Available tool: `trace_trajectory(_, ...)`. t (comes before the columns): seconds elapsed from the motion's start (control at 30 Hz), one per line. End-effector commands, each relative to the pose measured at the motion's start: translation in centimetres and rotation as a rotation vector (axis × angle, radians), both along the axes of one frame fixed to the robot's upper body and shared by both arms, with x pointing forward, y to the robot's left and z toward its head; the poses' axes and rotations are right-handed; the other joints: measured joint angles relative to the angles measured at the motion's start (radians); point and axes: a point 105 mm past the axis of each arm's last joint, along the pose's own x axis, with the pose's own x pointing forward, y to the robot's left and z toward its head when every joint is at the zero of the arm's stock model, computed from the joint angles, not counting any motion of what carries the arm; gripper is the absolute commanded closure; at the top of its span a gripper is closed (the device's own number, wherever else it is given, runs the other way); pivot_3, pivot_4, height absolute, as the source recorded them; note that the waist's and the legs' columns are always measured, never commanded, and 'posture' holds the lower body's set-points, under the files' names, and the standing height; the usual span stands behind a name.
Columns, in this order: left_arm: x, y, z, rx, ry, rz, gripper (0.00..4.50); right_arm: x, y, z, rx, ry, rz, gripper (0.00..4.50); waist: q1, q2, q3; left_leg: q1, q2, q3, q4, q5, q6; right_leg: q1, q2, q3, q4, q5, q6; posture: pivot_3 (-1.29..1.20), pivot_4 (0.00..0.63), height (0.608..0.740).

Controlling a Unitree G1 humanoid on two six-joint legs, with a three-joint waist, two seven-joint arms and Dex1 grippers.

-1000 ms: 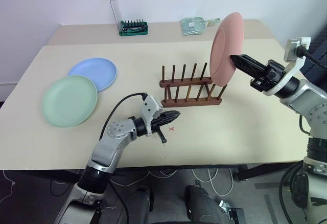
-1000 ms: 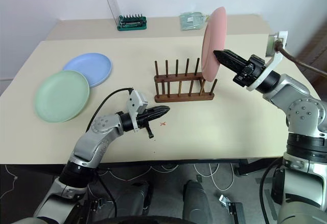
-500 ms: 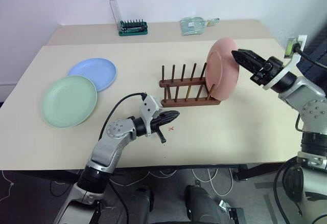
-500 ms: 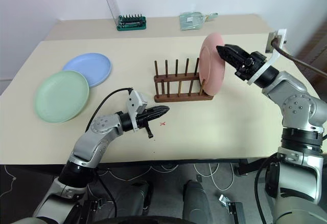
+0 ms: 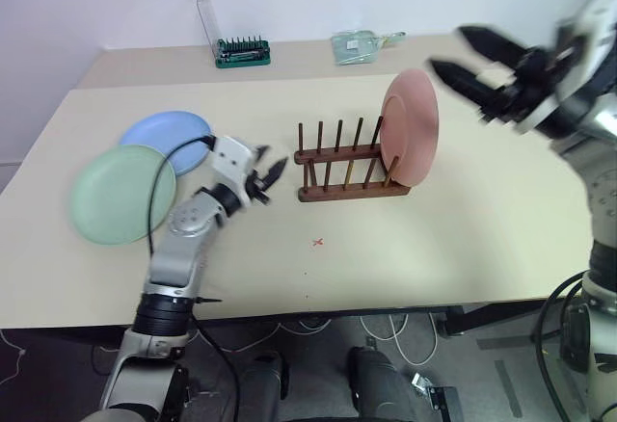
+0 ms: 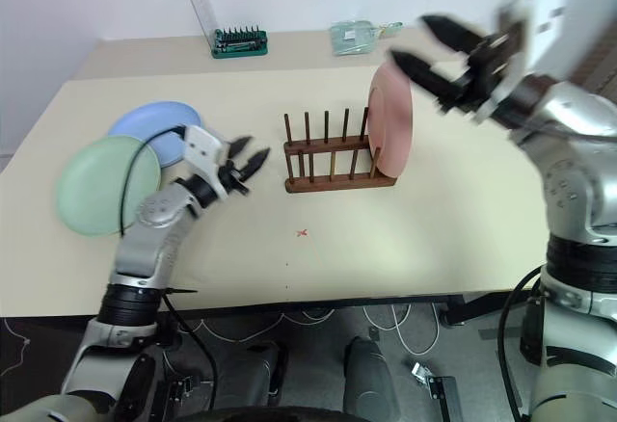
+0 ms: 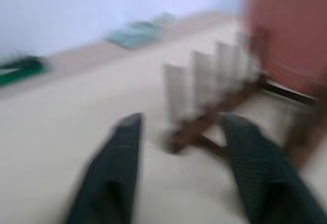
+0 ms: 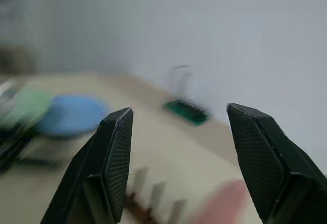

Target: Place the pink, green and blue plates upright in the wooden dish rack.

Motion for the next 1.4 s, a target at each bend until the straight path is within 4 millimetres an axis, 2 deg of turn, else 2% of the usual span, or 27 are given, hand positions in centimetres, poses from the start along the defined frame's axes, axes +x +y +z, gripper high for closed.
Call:
trace_trajectory(0.03,-0.5,7.1,3.5,-0.072,-0.066,0.267,0.14,-0.8,4.0,-3.2,-0.18,-0.024,0.088,1.52,-0.001,0.0,0.0,0.0,0.0,0.0,0.0,0.0,0.0,0.0,0.001,0.0,0.001,0.0,0.0,0.0,0.15,0.74)
trace_trajectory(0.07,-0.9,9.2,3.7,-0.099,-0.053,0.353,0.02,-0.4,4.5,-4.2,-0.201,-0.019,0.082,1.52,0.004,0.0,0.0,0.0,0.0,0.0,0.0,0.0,0.0,-0.001,0.0,0.0,0.001,0.0,0.0,0.0,0.15,0.74)
trace_trajectory(0.1,-1.1,10.4,3.7,-0.118,-0.043,0.404,0.02,-0.1,4.8,-4.8,-0.208,-0.016,0.073,1.52,0.006,-0.001,0.0,-0.001,0.0,0.0,0.0,0.0,0.0,-0.001,0.0,0.0,0.001,0.0,0.0,0.0,0.15,0.74)
trace_trajectory(0.17,-2.4,14.6,3.5,-0.196,-0.005,0.601,0.02,0.5,5.7,-6.9,-0.236,0.003,0.066,1.52,0.015,-0.003,0.0,-0.001,-0.001,0.0,0.001,0.001,-0.001,0.0,-0.001,0.0,0.0,0.0,0.0,0.0,0.15,0.74)
trace_trajectory(0.23,-3.8,17.4,2.8,-0.285,0.037,0.745,0.02,0.7,6.3,-8.3,-0.253,0.016,0.077,1.52,0.016,-0.006,0.0,-0.002,-0.002,-0.001,0.001,0.001,-0.001,0.0,-0.001,0.0,0.0,0.0,0.0,0.0,0.15,0.74)
trace_trajectory(0.33,-5.8,20.1,0.8,-0.397,0.127,0.872,0.02,1.0,6.9,-9.5,-0.257,0.034,0.086,1.52,0.013,-0.008,0.001,-0.002,-0.002,-0.002,0.001,0.001,-0.002,0.0,-0.001,0.0,0.0,0.001,0.0,0.0,0.15,0.74)
trace_trajectory(0.47,-7.5,19.4,-2.9,-0.467,0.278,0.854,0.02,1.2,7.3,-9.9,-0.253,0.046,0.096,1.52,0.011,-0.009,0.0,-0.001,-0.001,-0.002,0.0,0.002,-0.004,-0.001,-0.001,0.0,0.001,0.001,-0.001,0.0,0.15,0.74)
trace_trajectory(0.57,-9.2,19.7,-5.2,-0.529,0.344,0.893,0.02,1.5,7.2,-10.1,-0.251,0.048,0.089,1.52,0.011,-0.01,0.0,-0.001,-0.001,-0.002,0.0,0.002,-0.004,-0.001,0.0,0.0,0.001,0.001,-0.001,0.0,0.15,0.74)
trace_trajectory(0.7,-10.0,20.4,-6.9,-0.594,0.381,0.921,0.02,1.6,7.1,-10.4,-0.259,0.051,0.082,1.52,0.012,-0.011,0.0,-0.001,-0.001,-0.002,0.0,0.002,-0.004,-0.001,0.0,-0.001,0.001,0.002,-0.002,0.0,0.15,0.74)
trace_trajectory(0.87,-9.9,20.3,-8.0,-0.633,0.409,0.925,0.02,1.7,7.1,-10.5,-0.258,0.049,0.073,1.52,0.012,-0.012,0.0,-0.001,-0.001,-0.002,0.0,0.002,-0.005,-0.001,0.0,0.0,0.001,0.002,-0.002,0.0,0.15,0.74)
trace_trajectory(0.97,-9.4,19.8,-8.0,-0.645,0.407,0.896,0.83,1.6,7.1,-10.6,-0.253,0.049,0.067,1.52,0.012,-0.012,0.0,-0.001,-0.001,-0.002,0.0,0.002,-0.005,-0.001,0.0,0.0,0.001,0.002,-0.002,0.0,0.15,0.74)
trace_trajectory(1.13,-8.9,19.6,-8.0,-0.652,0.41,0.885,3.28,1.6,6.9,-10.6,-0.251,0.048,0.055,1.52,0.012,-0.012,-0.001,-0.001,-0.001,-0.002,0.0,0.002,-0.005,-0.001,0.0,0.0,0.001,0.002,-0.002,0.0,0.15,0.74)
trace_trajectory(1.2,-8.7,19.4,-8.1,-0.654,0.407,0.876,4.43,1.5,6.9,-10.6,-0.25,0.047,0.055,1.52,0.012,-0.012,-0.001,-0.001,-0.001,-0.002,0.0,0.002,-0.005,-0.001,0.0,0.0,0.001,0.002,-0.002,0.0,0.15,0.74)
trace_trajectory(1.27,-8.5,19.2,-7.9,-0.661,0.385,0.863,4.47,1.5,6.9,-10.6,-0.249,0.046,0.055,1.52,0.012,-0.012,-0.001,-0.001,-0.001,-0.002,0.0,0.002,-0.005,-0.001,0.0,0.0,0.001,0.002,-0.002,0.0,0.15,0.74)
trace_trajectory(1.4,-8.1,18.3,-6.1,-0.698,0.256,0.774,4.47,1.5,6.9,-10.5,-0.242,0.038,0.053,1.52,0.012,-0.012,-0.001,-0.001,-0.001,-0.001,0.0,0.002,-0.005,-0.001,0.0,0.0,0.001,0.002,-0.003,0.0,0.15,0.74)
